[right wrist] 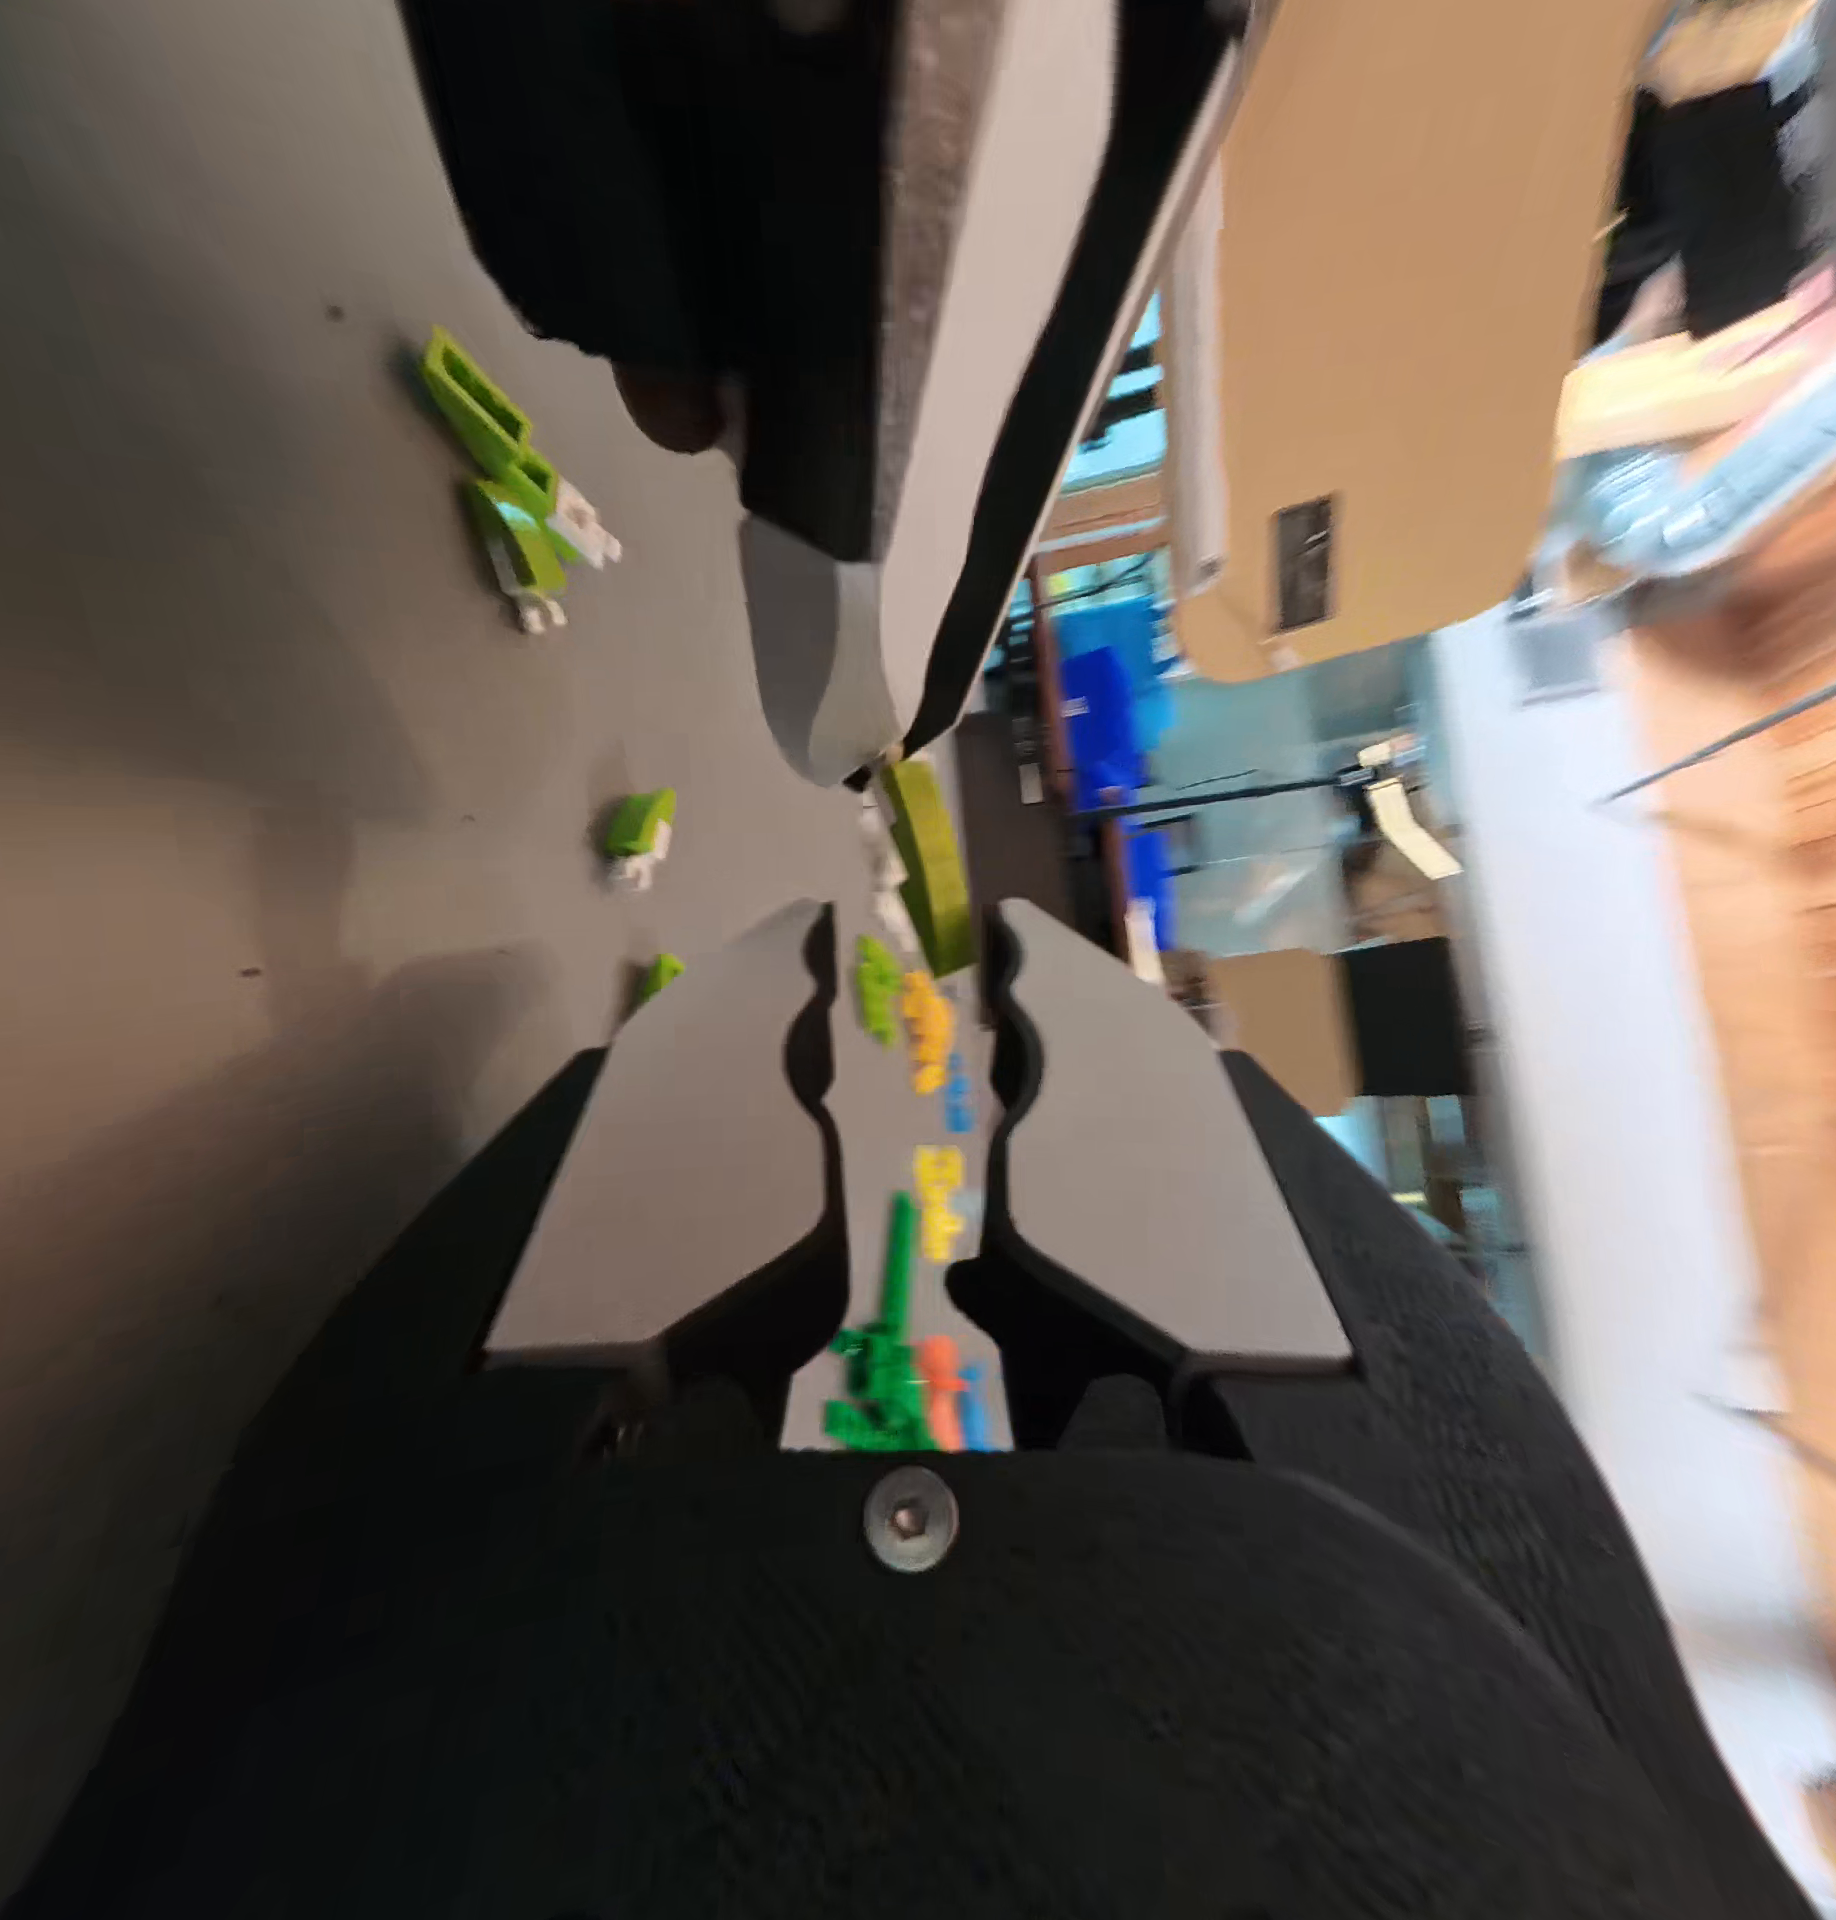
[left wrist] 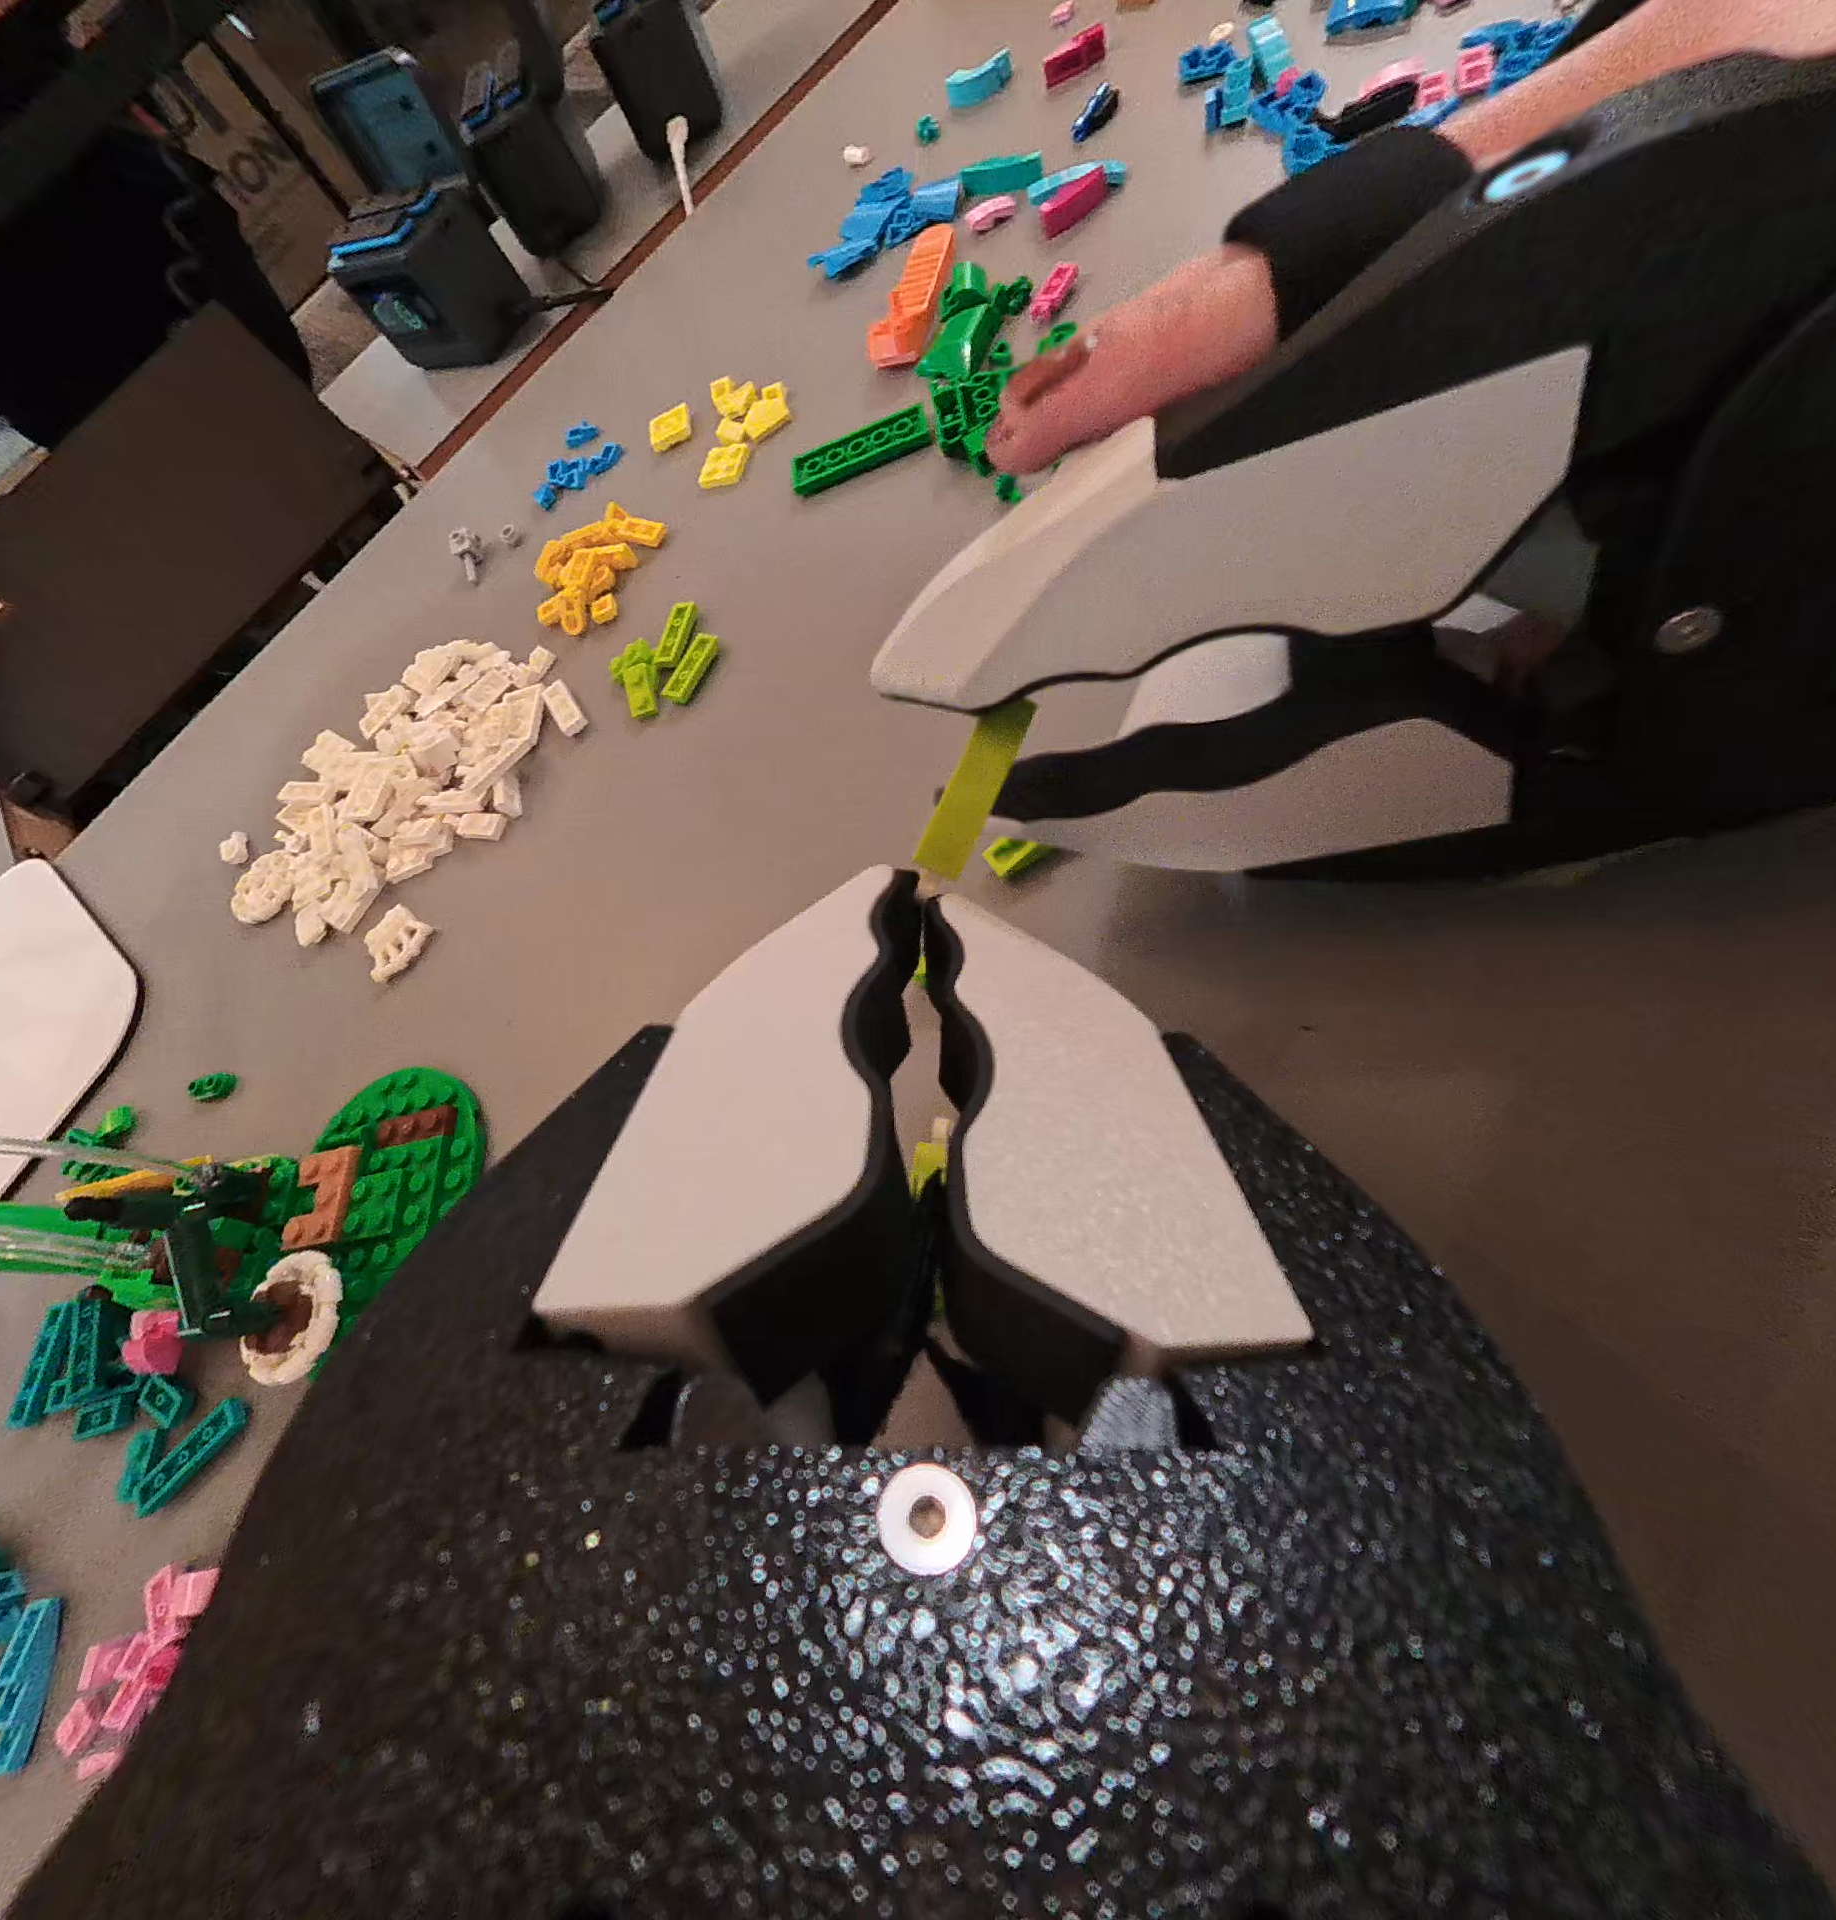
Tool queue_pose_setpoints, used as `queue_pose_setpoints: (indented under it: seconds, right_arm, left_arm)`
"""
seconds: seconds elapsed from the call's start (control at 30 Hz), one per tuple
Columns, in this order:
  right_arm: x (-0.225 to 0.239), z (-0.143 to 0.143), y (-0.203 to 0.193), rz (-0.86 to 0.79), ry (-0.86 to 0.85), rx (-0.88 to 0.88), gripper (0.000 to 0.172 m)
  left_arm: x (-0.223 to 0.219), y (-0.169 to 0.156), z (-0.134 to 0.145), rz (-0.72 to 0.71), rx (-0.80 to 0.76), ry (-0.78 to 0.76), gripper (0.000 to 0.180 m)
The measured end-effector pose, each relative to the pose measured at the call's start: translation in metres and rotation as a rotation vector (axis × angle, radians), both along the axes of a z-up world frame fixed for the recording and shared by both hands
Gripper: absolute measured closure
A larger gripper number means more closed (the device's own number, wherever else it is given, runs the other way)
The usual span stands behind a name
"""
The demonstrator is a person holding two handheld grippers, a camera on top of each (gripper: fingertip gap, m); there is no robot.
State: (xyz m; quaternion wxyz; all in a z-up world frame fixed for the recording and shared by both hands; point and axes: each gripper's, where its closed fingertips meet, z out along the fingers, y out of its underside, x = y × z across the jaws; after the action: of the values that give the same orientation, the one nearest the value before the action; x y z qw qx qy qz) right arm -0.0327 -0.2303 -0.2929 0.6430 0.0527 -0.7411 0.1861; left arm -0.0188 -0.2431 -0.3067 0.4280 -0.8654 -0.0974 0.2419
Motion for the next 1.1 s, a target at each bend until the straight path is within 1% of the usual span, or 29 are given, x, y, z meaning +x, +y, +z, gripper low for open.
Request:
queue_pose_setpoints:
  seconds: [0.07, 0.1, 0.27, 0.33, 0.43, 0.53, 0.6, 0.67, 0.73, 0.93, 1.1]
  right_arm:
    - [0.002, 0.005, 0.000, 0.007, 0.058, 0.029, 0.158]
    - [0.002, 0.005, 0.000, 0.008, 0.060, 0.045, 0.161]
    - [0.003, 0.005, 0.001, 0.028, 0.040, 0.050, 0.164]
    - [0.003, 0.004, 0.001, 0.043, 0.029, 0.049, 0.164]
    - [0.004, 0.000, 0.000, 0.080, 0.015, 0.070, 0.165]
    - [0.007, -0.005, -0.004, 0.126, 0.011, 0.105, 0.165]
    - [0.009, -0.007, -0.005, 0.146, 0.009, 0.121, 0.165]
    - [0.009, -0.006, -0.004, 0.149, 0.014, 0.123, 0.165]
    - [0.009, -0.006, -0.002, 0.149, 0.018, 0.121, 0.165]
    - [0.006, -0.007, 0.004, 0.137, 0.023, 0.132, 0.165]
    - [0.004, -0.003, 0.009, 0.115, 0.034, 0.117, 0.165]
  left_arm:
    - [0.003, 0.002, 0.000, -0.014, 0.001, -0.008, 0.178]
    - [0.003, 0.002, 0.001, -0.019, -0.002, -0.005, 0.178]
    - [0.005, 0.000, 0.003, -0.017, -0.011, -0.004, 0.175]
    - [0.004, -0.002, 0.001, -0.006, -0.051, 0.003, 0.164]
    - [0.008, -0.001, -0.003, -0.032, -0.100, 0.006, 0.150]
    - [0.012, 0.000, -0.004, -0.065, -0.107, 0.000, 0.153]
    - [0.014, -0.001, -0.003, -0.080, -0.100, -0.020, 0.161]
    - [0.014, -0.003, -0.002, -0.090, -0.098, -0.036, 0.172]
    - [0.016, -0.005, -0.003, -0.112, -0.105, -0.063, 0.176]
    - [0.011, -0.010, -0.001, -0.111, -0.129, -0.014, 0.179]
    - [0.012, -0.008, 0.006, -0.136, -0.042, -0.056, 0.179]
